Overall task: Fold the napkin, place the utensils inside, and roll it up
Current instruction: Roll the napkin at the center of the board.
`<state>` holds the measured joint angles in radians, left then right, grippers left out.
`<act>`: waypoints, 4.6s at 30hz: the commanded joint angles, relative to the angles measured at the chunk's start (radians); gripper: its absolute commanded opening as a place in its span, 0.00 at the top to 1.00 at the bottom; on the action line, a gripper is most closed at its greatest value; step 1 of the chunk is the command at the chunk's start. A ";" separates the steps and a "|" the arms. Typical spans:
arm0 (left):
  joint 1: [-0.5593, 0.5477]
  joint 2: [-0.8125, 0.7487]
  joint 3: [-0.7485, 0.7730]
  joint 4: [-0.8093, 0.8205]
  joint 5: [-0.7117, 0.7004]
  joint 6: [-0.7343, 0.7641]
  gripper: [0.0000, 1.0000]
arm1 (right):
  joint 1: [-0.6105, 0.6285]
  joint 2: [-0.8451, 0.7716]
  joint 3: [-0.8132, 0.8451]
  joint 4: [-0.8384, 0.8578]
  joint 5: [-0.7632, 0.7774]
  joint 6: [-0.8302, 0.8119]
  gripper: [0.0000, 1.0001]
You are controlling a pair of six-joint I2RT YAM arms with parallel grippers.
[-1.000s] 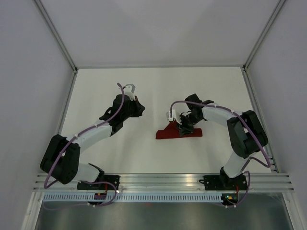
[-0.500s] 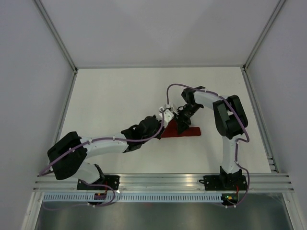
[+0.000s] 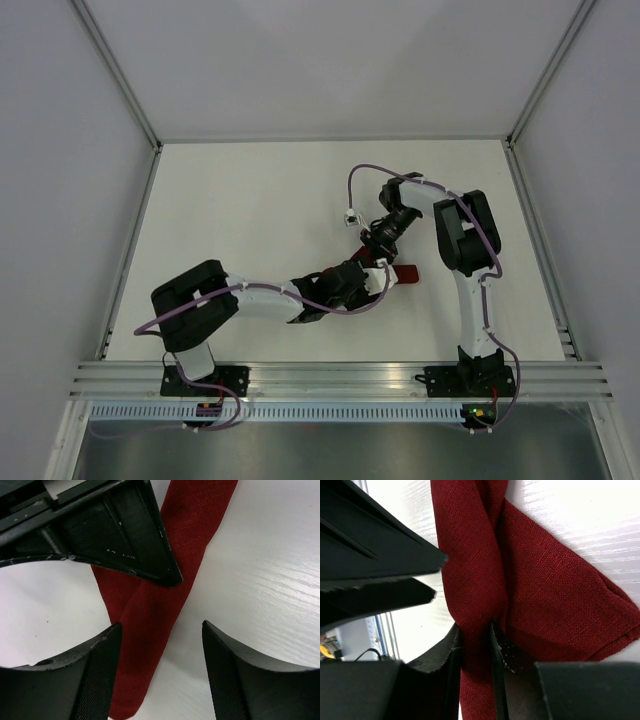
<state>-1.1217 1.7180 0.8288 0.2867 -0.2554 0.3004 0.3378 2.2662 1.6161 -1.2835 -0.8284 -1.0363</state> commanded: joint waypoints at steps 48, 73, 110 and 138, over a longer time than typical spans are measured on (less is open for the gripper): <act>0.213 0.239 0.303 -0.408 0.427 -0.050 0.98 | -0.373 -0.440 -0.267 0.455 -0.155 0.262 0.36; 0.390 0.614 0.794 -1.014 1.015 -0.011 0.98 | 0.084 -1.085 -1.072 1.224 0.399 0.033 0.25; 0.560 0.329 0.762 -0.776 0.762 -0.248 0.43 | 0.231 -0.591 -0.720 0.785 0.440 0.139 0.72; 0.502 -0.296 0.001 -0.193 0.337 -0.495 0.39 | 0.059 -0.106 -0.239 0.302 0.207 0.140 0.73</act>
<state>-0.5655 1.4841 0.8600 -0.0399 0.1722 -0.2176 0.3893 2.0544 1.3991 -0.9195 -0.6975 -0.8711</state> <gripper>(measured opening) 0.614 0.330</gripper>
